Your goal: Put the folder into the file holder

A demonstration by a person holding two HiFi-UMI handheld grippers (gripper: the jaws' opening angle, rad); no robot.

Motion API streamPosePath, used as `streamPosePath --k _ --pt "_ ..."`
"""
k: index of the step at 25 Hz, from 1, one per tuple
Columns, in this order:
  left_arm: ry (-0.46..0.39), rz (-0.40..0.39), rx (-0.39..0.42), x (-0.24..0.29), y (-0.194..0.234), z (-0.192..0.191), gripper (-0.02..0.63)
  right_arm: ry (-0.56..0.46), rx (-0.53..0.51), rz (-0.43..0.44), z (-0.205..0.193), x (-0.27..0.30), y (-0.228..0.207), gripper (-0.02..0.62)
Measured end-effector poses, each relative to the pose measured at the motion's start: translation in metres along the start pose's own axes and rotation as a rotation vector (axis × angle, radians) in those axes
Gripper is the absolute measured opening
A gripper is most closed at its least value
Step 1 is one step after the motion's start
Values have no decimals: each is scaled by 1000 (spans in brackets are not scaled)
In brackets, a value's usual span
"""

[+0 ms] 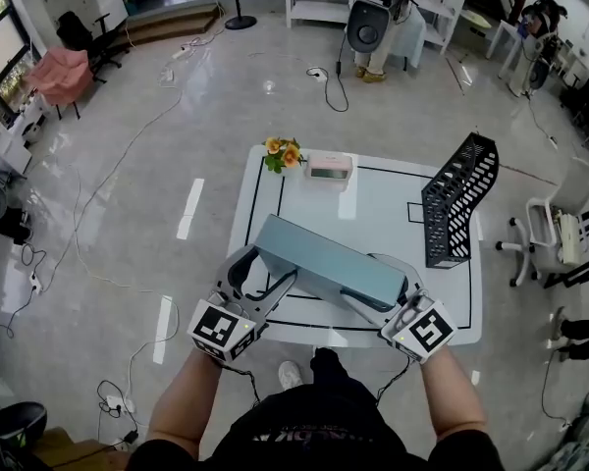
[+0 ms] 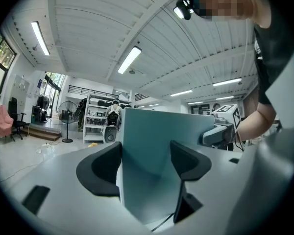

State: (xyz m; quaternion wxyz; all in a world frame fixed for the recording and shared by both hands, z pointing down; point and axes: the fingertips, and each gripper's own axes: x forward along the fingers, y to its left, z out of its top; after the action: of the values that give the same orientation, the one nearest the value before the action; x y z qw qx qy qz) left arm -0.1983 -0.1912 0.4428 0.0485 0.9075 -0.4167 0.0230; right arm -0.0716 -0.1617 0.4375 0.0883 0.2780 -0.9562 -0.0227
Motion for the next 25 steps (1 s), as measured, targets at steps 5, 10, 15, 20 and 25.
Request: streamPosePath --k 5,10,15,20,25 --pt "-34 45 -32 -12 6 8 270 -5 33 -62 1 -3 3 296" --pt "-47 46 -9 -21 1 16 229 -37 89 -171 9 -19 -4 281" --pt "-38 14 24 -21 -18 24 111 -16 86 -289 15 -44 -9 276" --pt "-35 -29 26 -17 -41 29 5 -24 113 -413 24 -79 -12 275" --pt "-34 -96 34 -10 -70 29 3 -52 136 -551 32 -116 -14 273"
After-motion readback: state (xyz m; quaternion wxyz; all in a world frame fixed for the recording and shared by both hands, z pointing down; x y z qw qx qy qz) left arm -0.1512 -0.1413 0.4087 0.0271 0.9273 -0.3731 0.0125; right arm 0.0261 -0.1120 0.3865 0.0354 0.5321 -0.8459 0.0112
